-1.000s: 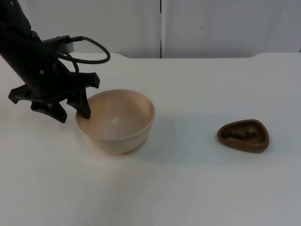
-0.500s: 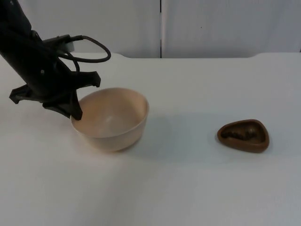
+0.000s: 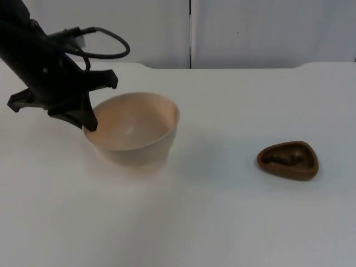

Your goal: Pick up the bowl with the left hand and pour the coffee beans from the cup into the bowl with the right hand.

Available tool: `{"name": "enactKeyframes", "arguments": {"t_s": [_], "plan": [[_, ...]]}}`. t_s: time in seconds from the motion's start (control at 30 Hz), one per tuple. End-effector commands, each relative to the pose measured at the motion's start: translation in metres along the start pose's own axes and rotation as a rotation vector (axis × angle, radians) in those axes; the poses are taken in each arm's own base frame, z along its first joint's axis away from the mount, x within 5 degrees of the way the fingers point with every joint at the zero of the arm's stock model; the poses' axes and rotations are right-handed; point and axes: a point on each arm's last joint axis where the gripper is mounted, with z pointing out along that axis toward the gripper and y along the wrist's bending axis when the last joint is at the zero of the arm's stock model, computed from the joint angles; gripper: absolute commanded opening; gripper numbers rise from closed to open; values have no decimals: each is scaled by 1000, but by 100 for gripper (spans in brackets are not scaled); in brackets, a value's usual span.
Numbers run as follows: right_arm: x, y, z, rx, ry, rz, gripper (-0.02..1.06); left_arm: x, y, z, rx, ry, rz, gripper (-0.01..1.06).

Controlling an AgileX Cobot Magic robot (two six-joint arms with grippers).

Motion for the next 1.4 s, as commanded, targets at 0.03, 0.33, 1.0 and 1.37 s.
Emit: {"name": "enactKeyframes", "arguments": {"t_s": [0.03, 0.33, 1.0, 1.37], "plan": [[0, 0, 0, 8, -8, 2, 105, 0, -11, -24, 28, -28, -1, 0], [0, 0, 0, 8, -8, 2, 105, 6, -19, -53, 20, -14, 55, 0], [0, 0, 0, 8, -8, 2, 105, 44, -113, -34, -34, 76, 367, 0], [0, 0, 0, 8, -8, 2, 105, 49, -120, -32, -64, 80, 422, 0]]}}
